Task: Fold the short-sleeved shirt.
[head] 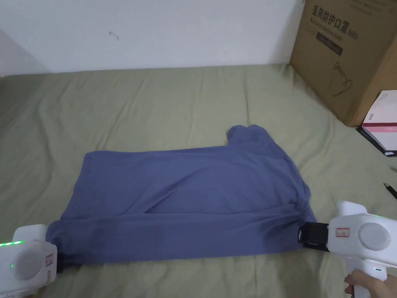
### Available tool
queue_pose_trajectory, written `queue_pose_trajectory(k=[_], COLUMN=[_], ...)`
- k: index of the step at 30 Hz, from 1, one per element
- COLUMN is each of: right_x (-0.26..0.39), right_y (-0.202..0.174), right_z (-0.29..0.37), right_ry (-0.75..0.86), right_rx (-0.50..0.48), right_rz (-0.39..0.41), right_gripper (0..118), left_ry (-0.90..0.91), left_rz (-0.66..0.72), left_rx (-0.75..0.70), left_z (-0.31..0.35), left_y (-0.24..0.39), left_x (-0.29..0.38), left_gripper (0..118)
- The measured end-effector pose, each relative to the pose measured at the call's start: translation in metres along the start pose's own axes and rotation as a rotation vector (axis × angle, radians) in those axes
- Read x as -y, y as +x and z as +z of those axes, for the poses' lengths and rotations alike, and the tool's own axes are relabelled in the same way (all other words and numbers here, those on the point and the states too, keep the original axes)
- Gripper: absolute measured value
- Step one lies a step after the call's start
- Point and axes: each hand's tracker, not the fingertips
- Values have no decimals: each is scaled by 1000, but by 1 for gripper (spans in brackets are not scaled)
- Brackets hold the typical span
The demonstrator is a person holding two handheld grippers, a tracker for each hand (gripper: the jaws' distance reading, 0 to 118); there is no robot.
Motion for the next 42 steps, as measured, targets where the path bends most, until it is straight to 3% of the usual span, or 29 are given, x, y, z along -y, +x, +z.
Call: queue_pose_trajectory(k=[1, 2, 4, 6, 9, 13, 22, 25, 29, 34, 35, 36, 37, 38, 39, 40, 42], right_x=[-1, 1, 6, 2, -2, -2, 21, 39, 73, 87, 85, 81, 76, 73, 70, 65, 53], right_y=[-4, -8, -16, -17, -20, -14, -8, 12, 21, 22, 19, 17, 17, 15, 12, 8, 1], right_z=[-7, -18, -33, -21, -10, 1, 60, 71, 71, 58, 58, 59, 59, 61, 65, 72, 83], right_ry=[-20, -56, -88, -52, -30, -14, 38, 2, -42, -64, -60, -62, -60, -42, -22, 8, 46], right_rx=[-2, 13, 47, 49, 44, 28, 35, -14, 31, 30, 36, 37, 58, 94, 99, 83, 66], right_rz=[11, 40, 73, 89, 107, 54, 94, 18, 45, 16, 20, 27, 41, 63, 87, 93, 100], right_gripper=[71, 45, 41, 13, 10, 10, 10, 10, 10, 10, 16, 31, 54, 81, 85, 85, 85], left_ry=[-1, -2, -8, -10, -10, 4, 37, 15, -40, -70, -66, -74, -87, -88, -81, -75, -23], left_rz=[-2, -3, -10, -13, -22, -35, -97, -78, -135, -99, -99, -96, -98, -108, -117, -119, -90], left_rx=[-2, -4, -5, -4, -1, 1, -29, 5, -3, -6, -8, -10, -19, -49, -60, -51, -5], left_z=[0, 1, 0, 2, 6, 17, 60, 69, 63, 49, 51, 52, 54, 56, 59, 65, 82], left_y=[0, 0, 0, -1, -2, -4, -16, -24, -19, -17, -17, -16, -16, -16, -15, -17, -16], left_x=[0, 0, -2, -3, -5, -4, 17, 36, 66, 82, 80, 77, 73, 71, 68, 65, 57], left_gripper=[2, 2, 2, 2, 2, 2, 2, 2, 2, 3, 10, 26, 48, 77, 91, 95, 93])
